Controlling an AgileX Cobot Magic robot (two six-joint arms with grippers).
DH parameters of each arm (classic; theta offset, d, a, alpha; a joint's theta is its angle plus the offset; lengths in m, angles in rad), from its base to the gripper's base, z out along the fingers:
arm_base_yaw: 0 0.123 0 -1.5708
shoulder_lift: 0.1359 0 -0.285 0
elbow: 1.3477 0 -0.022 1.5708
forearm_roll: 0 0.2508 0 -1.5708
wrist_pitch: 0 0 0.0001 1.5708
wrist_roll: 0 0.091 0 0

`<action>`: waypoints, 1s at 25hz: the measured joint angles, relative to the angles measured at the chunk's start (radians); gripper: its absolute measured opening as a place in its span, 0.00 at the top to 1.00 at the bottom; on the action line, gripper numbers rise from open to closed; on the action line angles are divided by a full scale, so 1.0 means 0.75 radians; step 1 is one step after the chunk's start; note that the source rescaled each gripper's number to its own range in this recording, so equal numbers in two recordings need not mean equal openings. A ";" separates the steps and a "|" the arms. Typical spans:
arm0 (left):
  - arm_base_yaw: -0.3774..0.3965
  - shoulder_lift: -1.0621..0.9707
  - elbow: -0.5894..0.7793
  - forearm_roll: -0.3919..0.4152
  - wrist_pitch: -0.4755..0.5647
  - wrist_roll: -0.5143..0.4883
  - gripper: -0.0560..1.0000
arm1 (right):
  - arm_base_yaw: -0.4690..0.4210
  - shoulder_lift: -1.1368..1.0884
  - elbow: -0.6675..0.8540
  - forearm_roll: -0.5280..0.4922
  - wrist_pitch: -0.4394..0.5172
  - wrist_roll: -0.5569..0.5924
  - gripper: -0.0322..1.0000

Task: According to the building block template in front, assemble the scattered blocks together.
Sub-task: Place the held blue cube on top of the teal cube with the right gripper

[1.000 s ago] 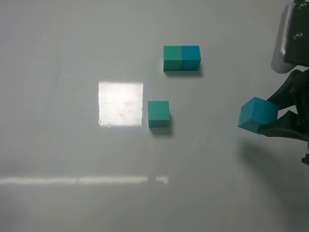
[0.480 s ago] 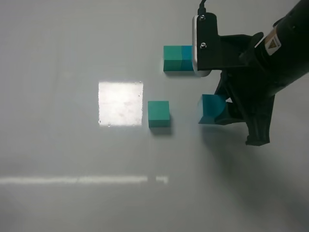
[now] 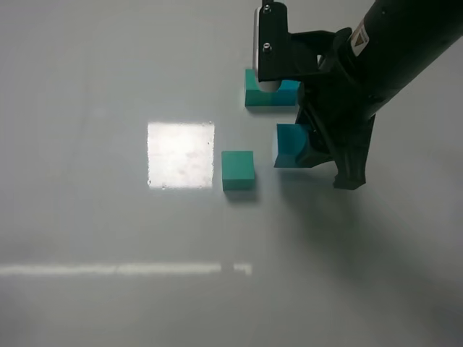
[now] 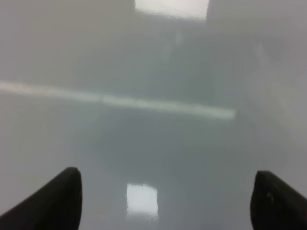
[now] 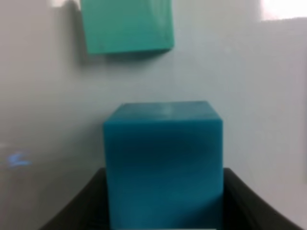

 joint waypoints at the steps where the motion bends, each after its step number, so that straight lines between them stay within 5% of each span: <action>1: 0.000 0.000 0.000 0.000 0.000 0.000 0.13 | 0.019 0.011 -0.001 -0.005 0.001 0.000 0.97; 25: 0.000 0.000 0.000 0.000 0.000 0.000 0.13 | 0.073 0.127 -0.003 -0.114 -0.044 0.078 0.97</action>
